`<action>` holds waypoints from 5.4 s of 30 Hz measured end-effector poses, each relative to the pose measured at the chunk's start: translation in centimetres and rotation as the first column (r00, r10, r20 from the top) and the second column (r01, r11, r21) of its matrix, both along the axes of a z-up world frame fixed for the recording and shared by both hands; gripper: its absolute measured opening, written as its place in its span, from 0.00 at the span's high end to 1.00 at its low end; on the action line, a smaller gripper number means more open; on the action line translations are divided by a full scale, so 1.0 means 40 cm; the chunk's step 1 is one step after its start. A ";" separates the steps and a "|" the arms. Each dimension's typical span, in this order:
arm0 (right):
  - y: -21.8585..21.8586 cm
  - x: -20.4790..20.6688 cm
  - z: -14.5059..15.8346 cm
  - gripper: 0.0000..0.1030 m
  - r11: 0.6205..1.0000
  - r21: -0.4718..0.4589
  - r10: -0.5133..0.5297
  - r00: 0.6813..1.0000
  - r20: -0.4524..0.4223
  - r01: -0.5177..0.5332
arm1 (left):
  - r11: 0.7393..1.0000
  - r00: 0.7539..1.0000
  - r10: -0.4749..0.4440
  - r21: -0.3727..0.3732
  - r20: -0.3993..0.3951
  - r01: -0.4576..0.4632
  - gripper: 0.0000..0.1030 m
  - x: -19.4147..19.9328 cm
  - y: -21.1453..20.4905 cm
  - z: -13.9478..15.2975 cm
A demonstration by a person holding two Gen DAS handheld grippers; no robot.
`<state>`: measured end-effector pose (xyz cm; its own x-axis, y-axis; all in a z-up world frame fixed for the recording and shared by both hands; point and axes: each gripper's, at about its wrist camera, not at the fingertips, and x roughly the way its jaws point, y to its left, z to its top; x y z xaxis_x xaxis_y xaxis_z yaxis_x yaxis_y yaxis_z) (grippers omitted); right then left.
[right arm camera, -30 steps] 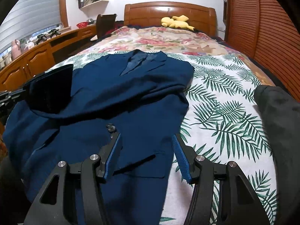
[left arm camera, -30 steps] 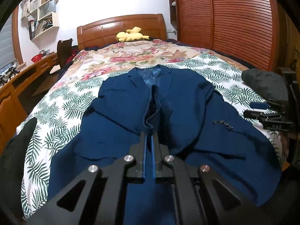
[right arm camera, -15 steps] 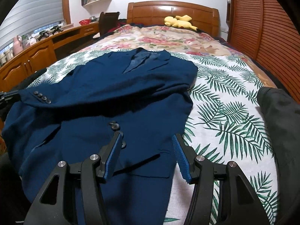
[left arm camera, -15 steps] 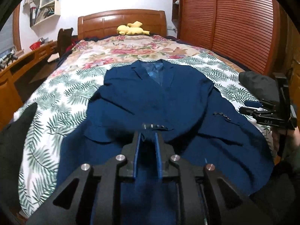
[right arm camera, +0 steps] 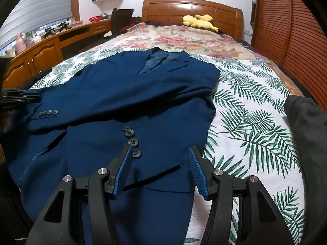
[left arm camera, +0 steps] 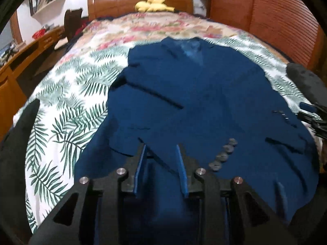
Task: Fold large clothes
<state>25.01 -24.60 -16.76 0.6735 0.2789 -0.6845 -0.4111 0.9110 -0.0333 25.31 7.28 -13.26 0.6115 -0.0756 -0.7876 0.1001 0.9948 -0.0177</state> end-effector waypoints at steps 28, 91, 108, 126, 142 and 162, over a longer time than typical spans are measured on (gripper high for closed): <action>0.030 0.009 -0.026 0.45 0.999 -0.035 0.026 0.999 -0.021 -0.027 | 1.000 0.988 0.021 0.004 0.153 -0.022 1.00 0.031 0.028 0.085; 0.067 0.014 -0.064 0.45 0.995 -0.095 0.032 0.999 -0.034 -0.035 | 0.985 0.985 0.169 -0.032 -0.034 -0.170 0.60 -0.210 0.267 -0.106; 0.047 -0.008 -0.045 0.45 0.996 -0.080 0.023 0.998 -0.052 -0.027 | 0.988 0.991 0.135 -0.078 -0.010 -0.135 0.58 -0.267 0.244 -0.078; -0.130 -0.255 -0.048 0.45 0.995 -0.093 -0.049 0.989 -0.139 0.036 | 0.980 0.989 0.144 -0.145 0.032 -0.138 0.58 -0.353 0.253 -0.084; -0.072 -0.300 -0.049 0.54 0.997 0.062 0.064 0.978 -0.197 -0.053 | 0.968 0.985 0.157 -0.209 0.073 -0.139 0.76 -0.380 0.229 -0.089; -0.052 -0.298 0.054 0.96 0.989 0.126 0.085 0.993 -0.085 -0.074 | 0.975 0.940 0.118 -0.217 0.319 -0.049 0.97 -0.381 0.145 0.185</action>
